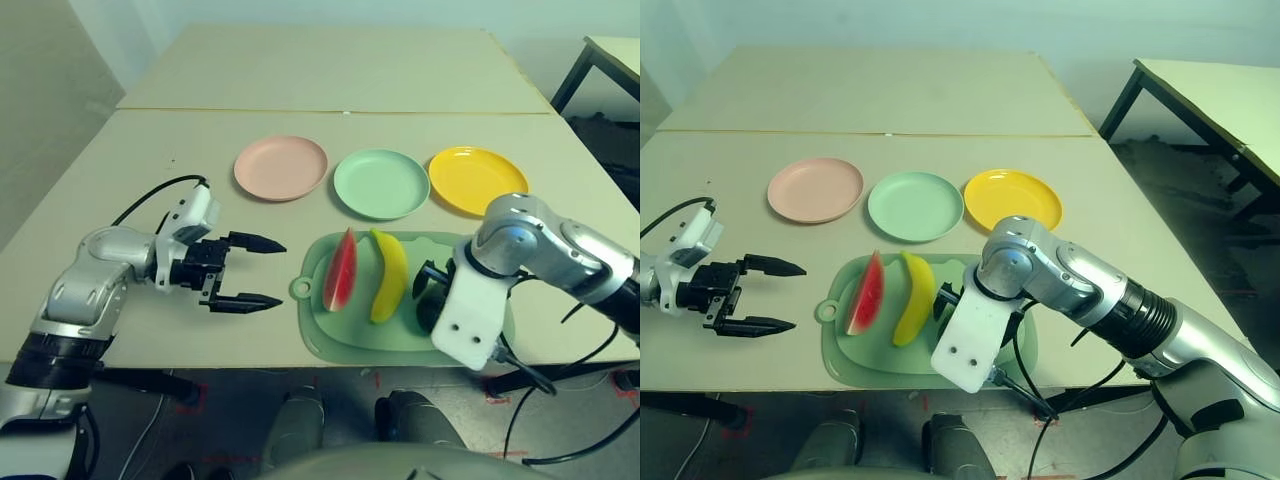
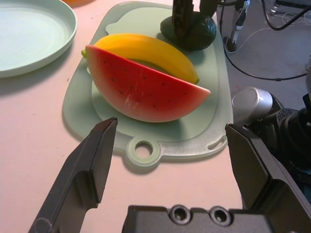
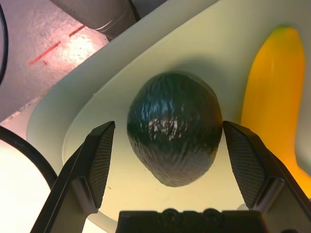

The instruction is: Place the fruits into color-matched plates.

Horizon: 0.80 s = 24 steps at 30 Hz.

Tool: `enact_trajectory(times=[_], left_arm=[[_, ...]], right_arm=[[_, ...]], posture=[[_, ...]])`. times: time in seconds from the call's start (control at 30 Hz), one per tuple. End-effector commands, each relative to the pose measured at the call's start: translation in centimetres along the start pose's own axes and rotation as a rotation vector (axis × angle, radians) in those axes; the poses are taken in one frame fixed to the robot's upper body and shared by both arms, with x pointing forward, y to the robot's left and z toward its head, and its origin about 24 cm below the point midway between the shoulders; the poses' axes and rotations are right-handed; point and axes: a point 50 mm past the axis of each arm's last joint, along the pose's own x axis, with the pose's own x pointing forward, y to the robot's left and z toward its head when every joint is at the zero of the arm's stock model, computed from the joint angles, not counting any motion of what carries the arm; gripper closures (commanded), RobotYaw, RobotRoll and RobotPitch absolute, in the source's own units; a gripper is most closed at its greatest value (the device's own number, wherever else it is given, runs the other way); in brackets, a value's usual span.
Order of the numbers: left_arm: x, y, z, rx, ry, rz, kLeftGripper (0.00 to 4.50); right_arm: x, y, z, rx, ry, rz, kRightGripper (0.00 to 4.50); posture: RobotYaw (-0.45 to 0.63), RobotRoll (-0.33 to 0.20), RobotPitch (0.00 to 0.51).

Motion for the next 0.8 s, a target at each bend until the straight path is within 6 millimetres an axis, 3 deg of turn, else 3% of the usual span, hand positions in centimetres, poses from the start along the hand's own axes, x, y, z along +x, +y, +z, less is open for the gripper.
enact_trajectory(times=[0.03,0.17,0.47,0.6,0.7,0.8], left_arm=[[0.1,0.3,-0.1,0.011,0.014,-0.004,0.0],[-0.1,0.8,0.0,0.019,0.012,0.003,0.0],[0.2,1.1,-0.2,0.023,0.004,0.0,0.0],[0.2,1.3,0.3,-0.018,-0.081,0.046,0.0],[0.0,1.5,0.9,-0.045,-0.123,0.116,0.0],[0.0,2.1,1.1,-0.028,-0.114,0.227,0.0]], right_arm=[[0.0,0.1,0.1,0.017,0.01,0.007,0.43],[-0.1,0.1,0.1,0.03,0.011,0.009,1.51],[-0.4,0.0,-0.1,0.065,0.011,0.004,1.51],[-2.9,-1.1,-0.9,0.101,0.027,-0.062,1.51],[-5.6,-2.7,-2.3,0.14,0.087,-0.144,1.51],[-6.8,-3.0,-4.0,0.173,0.137,-0.161,1.51]], posture=[[0.04,0.0,0.105],[0.04,0.0,0.105],[0.03,0.0,0.099],[0.03,0.0,0.098],[0.03,0.0,0.095],[0.04,0.0,0.092]])
